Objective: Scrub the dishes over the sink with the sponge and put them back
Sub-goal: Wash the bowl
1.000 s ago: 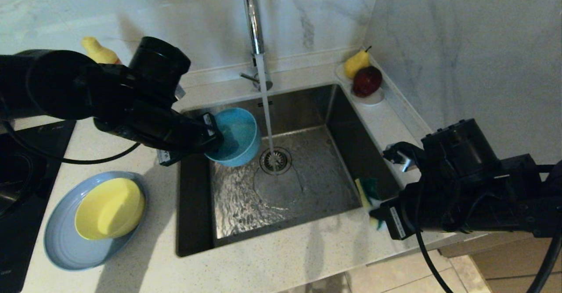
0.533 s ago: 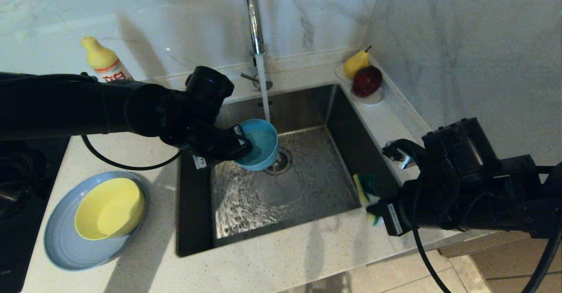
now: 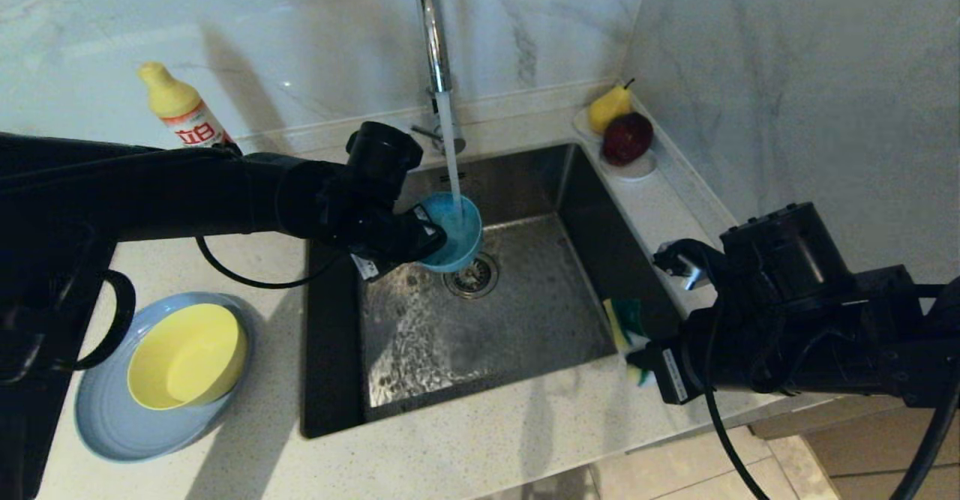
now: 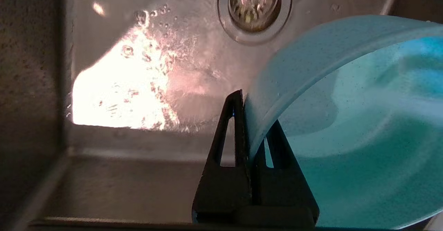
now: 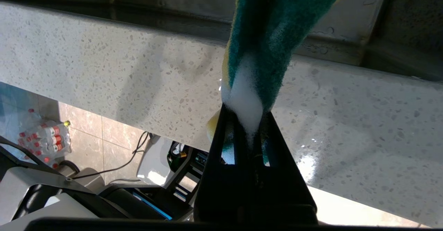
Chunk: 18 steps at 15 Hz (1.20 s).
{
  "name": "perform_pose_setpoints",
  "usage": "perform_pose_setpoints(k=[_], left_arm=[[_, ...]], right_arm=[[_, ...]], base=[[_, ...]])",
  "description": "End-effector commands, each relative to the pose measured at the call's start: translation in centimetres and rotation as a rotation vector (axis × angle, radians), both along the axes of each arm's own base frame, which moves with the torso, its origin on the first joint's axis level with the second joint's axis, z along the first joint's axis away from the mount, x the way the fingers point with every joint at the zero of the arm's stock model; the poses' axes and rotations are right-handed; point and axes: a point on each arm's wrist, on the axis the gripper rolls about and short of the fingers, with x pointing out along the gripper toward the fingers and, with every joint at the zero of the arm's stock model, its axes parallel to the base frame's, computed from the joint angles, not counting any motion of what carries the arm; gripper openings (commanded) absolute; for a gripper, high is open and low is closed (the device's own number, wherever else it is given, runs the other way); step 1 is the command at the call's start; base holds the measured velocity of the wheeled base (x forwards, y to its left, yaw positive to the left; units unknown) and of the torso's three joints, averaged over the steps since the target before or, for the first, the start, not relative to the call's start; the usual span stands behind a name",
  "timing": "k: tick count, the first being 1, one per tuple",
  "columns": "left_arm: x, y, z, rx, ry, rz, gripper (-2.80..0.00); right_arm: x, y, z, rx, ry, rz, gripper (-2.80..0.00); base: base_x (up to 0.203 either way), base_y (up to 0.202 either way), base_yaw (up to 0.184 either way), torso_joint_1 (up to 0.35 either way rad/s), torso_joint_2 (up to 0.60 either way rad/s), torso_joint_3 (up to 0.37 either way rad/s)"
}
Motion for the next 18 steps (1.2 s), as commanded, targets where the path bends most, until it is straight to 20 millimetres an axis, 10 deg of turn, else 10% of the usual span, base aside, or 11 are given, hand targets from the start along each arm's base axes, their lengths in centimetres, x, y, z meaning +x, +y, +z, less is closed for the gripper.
perform_pose_setpoints(k=[1,18], left_arm=[[0.83,-0.29,-0.39,-0.014,-0.003,0.026,-2.8],[0.71,-0.4,0.1,-0.031,-0.012,0.018,-2.8]], right_arm=[[-0.02,0.0,0.01,0.001,0.001,0.0,-2.8],[-0.03,-0.01,0.2,0.005,-0.007,0.001,-2.8]], base=[[0.0,0.0,0.0,0.0,0.0,0.0],[0.0,0.0,0.0,0.0,0.0,0.0]])
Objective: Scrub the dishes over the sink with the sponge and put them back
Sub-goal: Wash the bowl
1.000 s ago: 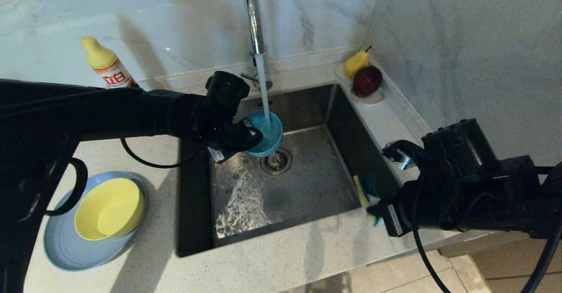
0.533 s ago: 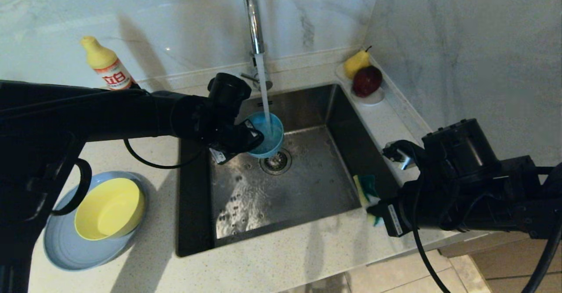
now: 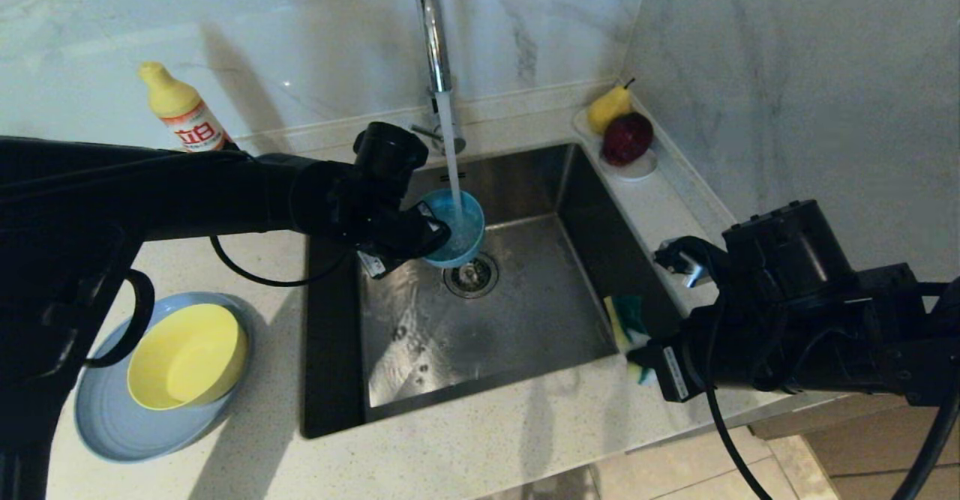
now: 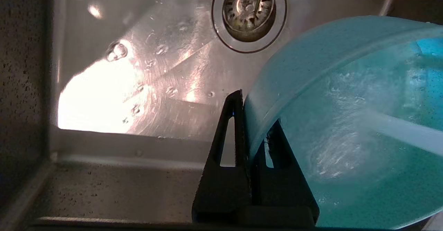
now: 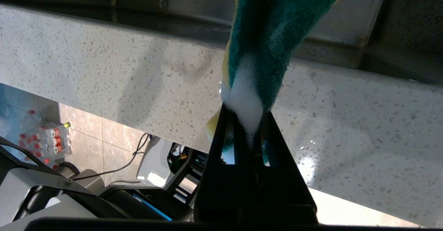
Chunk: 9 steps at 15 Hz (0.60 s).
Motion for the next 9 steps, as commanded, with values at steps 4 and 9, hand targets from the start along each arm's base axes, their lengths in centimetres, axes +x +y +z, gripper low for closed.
perform_pose_setpoints(k=[4,9], left_arm=[[-0.1,0.0,0.3,-0.004,-0.003,0.004,-2.8],[-1.2,0.6,1.1,0.008,-0.005,0.011,-2.8]], right_arm=[[0.1,0.0,0.2,0.004,-0.006,0.0,-2.8],[0.0,-0.1,0.4,0.008,-0.011,-0.002,-2.8]], base=[[0.0,0.0,0.0,0.0,0.0,0.0],[0.0,0.0,0.0,0.0,0.0,0.0]])
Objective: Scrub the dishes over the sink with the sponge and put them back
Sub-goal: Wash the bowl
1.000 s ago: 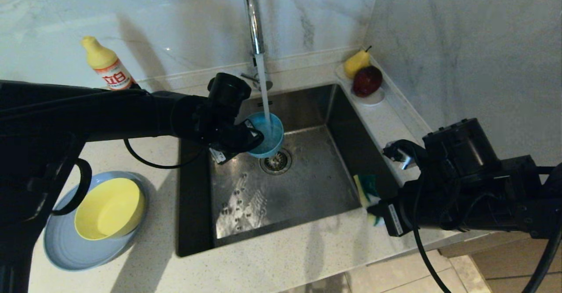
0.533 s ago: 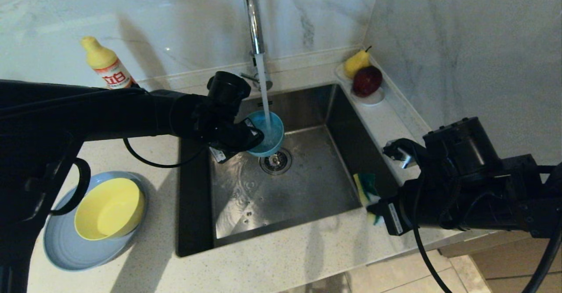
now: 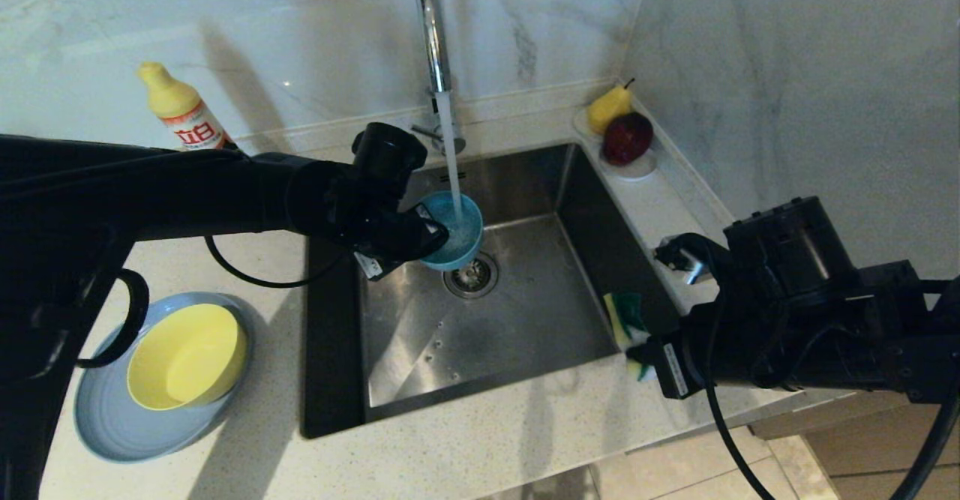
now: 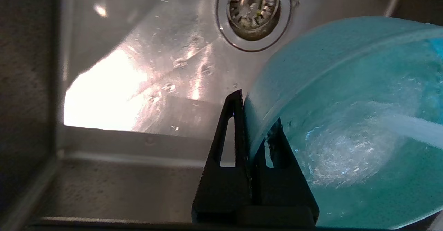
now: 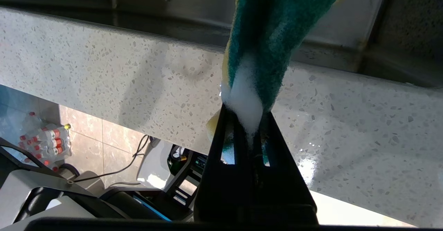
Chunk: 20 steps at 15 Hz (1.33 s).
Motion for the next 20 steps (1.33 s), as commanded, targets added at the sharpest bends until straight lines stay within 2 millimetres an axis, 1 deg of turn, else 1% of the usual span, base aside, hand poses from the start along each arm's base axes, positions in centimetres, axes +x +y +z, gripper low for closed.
perform_pose_setpoints(k=[1,3,4,6,9,10,11,13,16,19,20], left_arm=[[-1.2,0.7,1.4,-0.007,-0.019,0.005,-2.8],[-3.1,1.6,3.1,0.01,-0.043,-0.01,-2.8],[-4.1,2.1,3.4,0.041,-0.048,-0.012,-2.8],[-5.8,3.1,3.6,0.144,-0.067,0.009,-2.8],[-7.7,4.1,4.6,0.158,-0.171,0.041,-2.8],[-8.2,4.4,4.6,0.17,-0.193,0.032,-2.8],[-8.8,4.7,4.1,0.195,-0.215,0.02,-2.8],[-9.2,4.9,4.2,0.219,-0.367,0.01,-2.8],[-9.7,5.3,4.1,0.326,-0.546,0.001,-2.8],[-10.3,5.6,3.8,0.358,-0.608,-0.004,-2.8],[-10.3,5.6,3.4,0.357,-0.614,-0.007,-2.8]], right_arm=[[-0.2,-0.1,0.1,0.005,-0.003,-0.001,-2.8],[-0.2,-0.1,0.2,0.005,-0.004,-0.001,-2.8],[-0.3,-0.2,0.3,0.007,-0.006,-0.001,-2.8],[-0.5,-0.3,0.3,0.007,-0.006,-0.001,-2.8],[-0.5,-0.3,0.3,0.007,-0.006,-0.001,-2.8],[-0.5,-0.3,0.3,0.007,-0.006,-0.003,-2.8],[-0.4,-0.3,0.3,0.007,-0.004,-0.002,-2.8],[-0.4,-0.3,0.2,0.006,-0.003,-0.003,-2.8],[-0.3,-0.2,0.0,0.002,0.002,-0.003,-2.8],[-0.3,-0.2,0.0,0.001,0.005,-0.002,-2.8],[-0.3,-0.2,0.0,0.001,0.005,-0.002,-2.8]], base=[[0.0,0.0,0.0,0.0,0.0,0.0],[0.0,0.0,0.0,0.0,0.0,0.0],[0.0,0.0,0.0,0.0,0.0,0.0],[0.0,0.0,0.0,0.0,0.0,0.0],[0.0,0.0,0.0,0.0,0.0,0.0],[0.0,0.0,0.0,0.0,0.0,0.0],[0.0,0.0,0.0,0.0,0.0,0.0],[0.0,0.0,0.0,0.0,0.0,0.0],[0.0,0.0,0.0,0.0,0.0,0.0],[0.0,0.0,0.0,0.0,0.0,0.0],[0.0,0.0,0.0,0.0,0.0,0.0]])
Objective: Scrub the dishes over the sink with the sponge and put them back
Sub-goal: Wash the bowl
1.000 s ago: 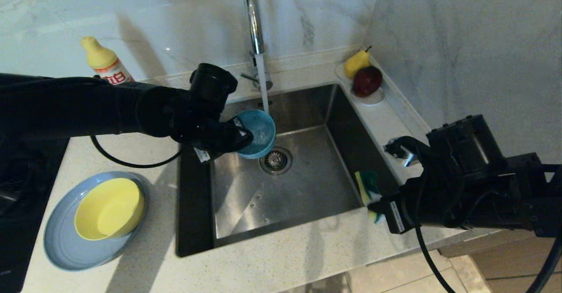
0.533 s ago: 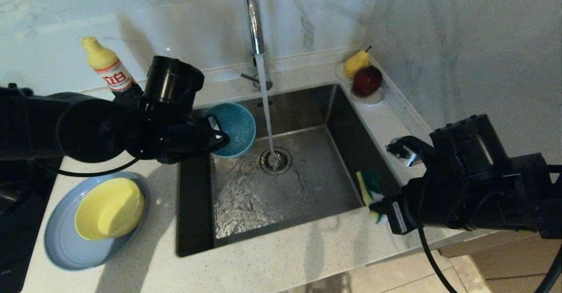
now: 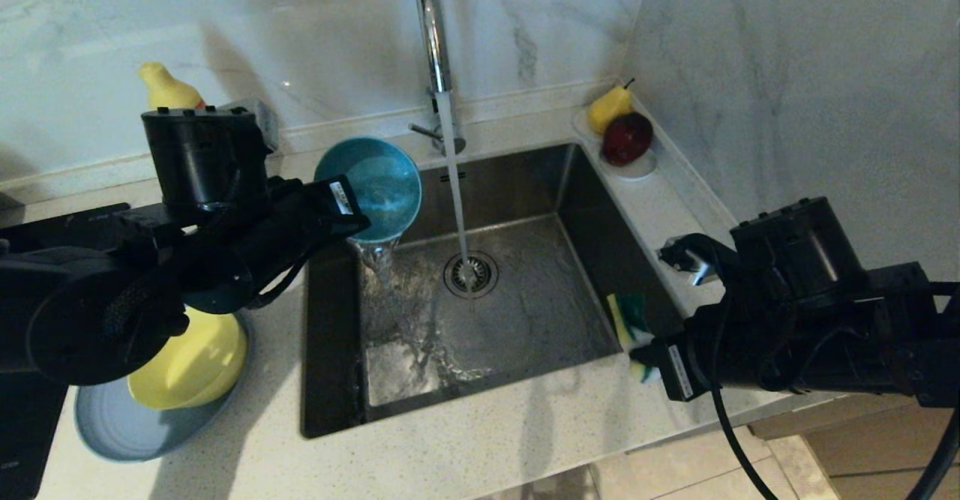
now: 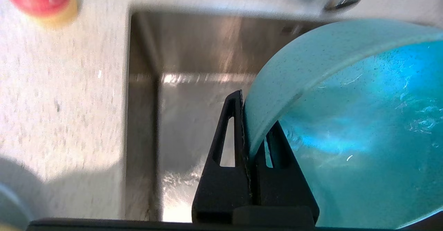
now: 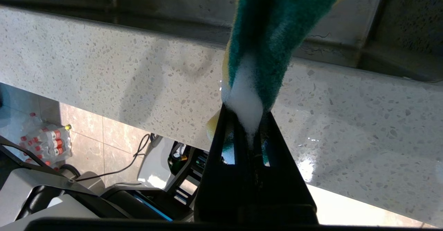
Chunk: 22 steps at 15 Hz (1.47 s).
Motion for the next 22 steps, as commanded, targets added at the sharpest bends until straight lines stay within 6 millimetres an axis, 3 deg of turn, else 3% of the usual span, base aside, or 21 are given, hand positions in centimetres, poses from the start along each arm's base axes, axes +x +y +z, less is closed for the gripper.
perform_pose_setpoints(k=[1,4,14,18,22], left_arm=[[-0.2,0.1,-0.6,-0.01,-0.024,-0.003,-2.8],[0.3,-0.1,-1.7,-0.02,-0.123,-0.011,-2.8],[-0.6,0.0,-4.5,0.054,-0.424,-0.084,-2.8],[0.1,-0.4,-7.3,0.146,-0.341,-0.126,-2.8],[0.0,-0.4,-6.8,0.176,-0.363,-0.131,-2.8]], right_arm=[[0.0,0.0,-0.1,-0.002,0.005,0.001,-2.8],[0.0,0.0,0.0,0.001,0.001,0.001,-2.8],[0.2,0.1,-0.4,-0.008,0.013,0.003,-2.8],[0.2,0.2,-0.3,-0.005,0.007,0.005,-2.8],[0.3,0.3,-0.3,-0.006,0.008,0.005,-2.8]], base=[[0.0,0.0,0.0,0.0,0.0,0.0],[0.0,0.0,0.0,0.0,0.0,0.0],[0.0,0.0,0.0,0.0,0.0,0.0],[0.0,0.0,0.0,0.0,0.0,0.0],[0.0,0.0,0.0,0.0,0.0,0.0]])
